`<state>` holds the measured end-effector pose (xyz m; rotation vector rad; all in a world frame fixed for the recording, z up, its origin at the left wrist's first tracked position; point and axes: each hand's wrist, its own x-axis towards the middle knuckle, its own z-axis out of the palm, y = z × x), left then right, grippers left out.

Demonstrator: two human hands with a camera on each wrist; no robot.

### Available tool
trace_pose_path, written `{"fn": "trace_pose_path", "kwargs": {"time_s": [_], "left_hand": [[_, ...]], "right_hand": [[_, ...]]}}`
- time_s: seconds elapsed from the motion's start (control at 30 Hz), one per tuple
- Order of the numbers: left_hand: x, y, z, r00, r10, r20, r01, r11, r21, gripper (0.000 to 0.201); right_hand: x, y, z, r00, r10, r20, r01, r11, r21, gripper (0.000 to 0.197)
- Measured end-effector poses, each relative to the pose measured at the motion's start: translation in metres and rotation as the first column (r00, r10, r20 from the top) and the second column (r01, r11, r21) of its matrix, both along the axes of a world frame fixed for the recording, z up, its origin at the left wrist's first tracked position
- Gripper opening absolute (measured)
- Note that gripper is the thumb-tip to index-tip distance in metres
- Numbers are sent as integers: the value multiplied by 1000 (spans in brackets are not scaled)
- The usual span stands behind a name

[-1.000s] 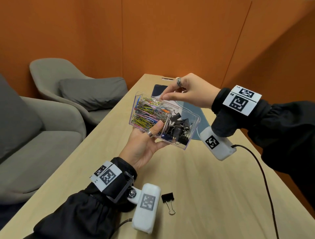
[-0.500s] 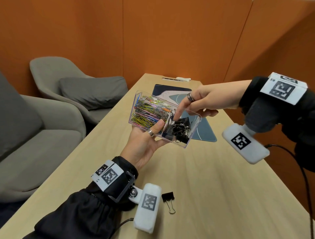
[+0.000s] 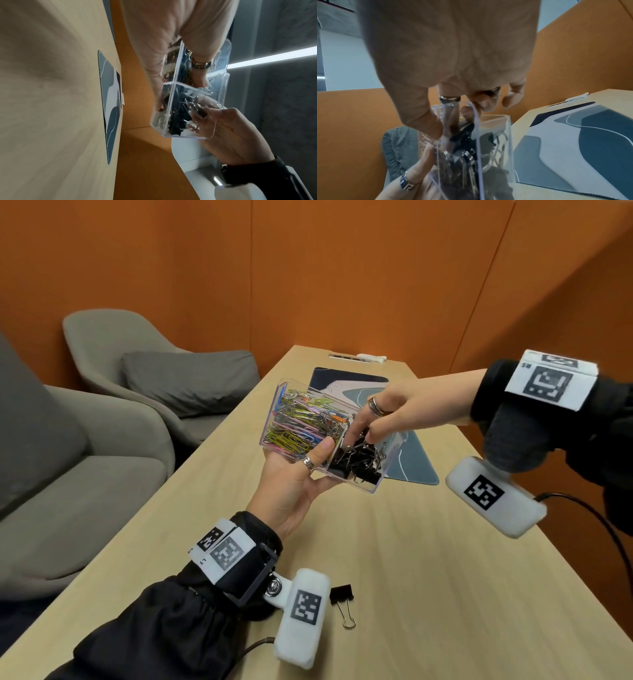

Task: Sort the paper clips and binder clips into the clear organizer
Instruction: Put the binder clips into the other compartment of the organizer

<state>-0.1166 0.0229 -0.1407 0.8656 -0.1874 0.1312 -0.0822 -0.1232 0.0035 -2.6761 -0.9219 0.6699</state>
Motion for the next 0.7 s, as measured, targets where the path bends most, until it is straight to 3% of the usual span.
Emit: {"fn": "trace_pose_path", "kwargs": {"time_s": [0.2, 0.37, 0.43, 0.57, 0.7], "left_hand": [[3, 1, -3, 1000, -3, 2, 3, 1000, 13, 69], [3, 0, -4, 1000, -3, -12, 3, 1000, 7, 69], [3, 0, -4, 1000, -4, -8, 4, 1000, 5, 68], [3, 1, -2, 1000, 3, -3, -3, 1000, 3, 68], [2, 0, -2, 1000, 2, -1, -2, 1000, 11, 70]], "right_hand": [[-2, 3, 0, 999, 25, 23, -23, 998, -59, 26], [-2, 6, -3, 985, 79, 155, -56, 987, -148, 13], [-5, 8, -4, 972, 99, 213, -60, 982, -182, 20], [-4, 8, -8, 972, 114, 205, -89, 988, -124, 16], [-1, 5, -10, 976, 97, 195, -76, 991, -113, 26]]}}
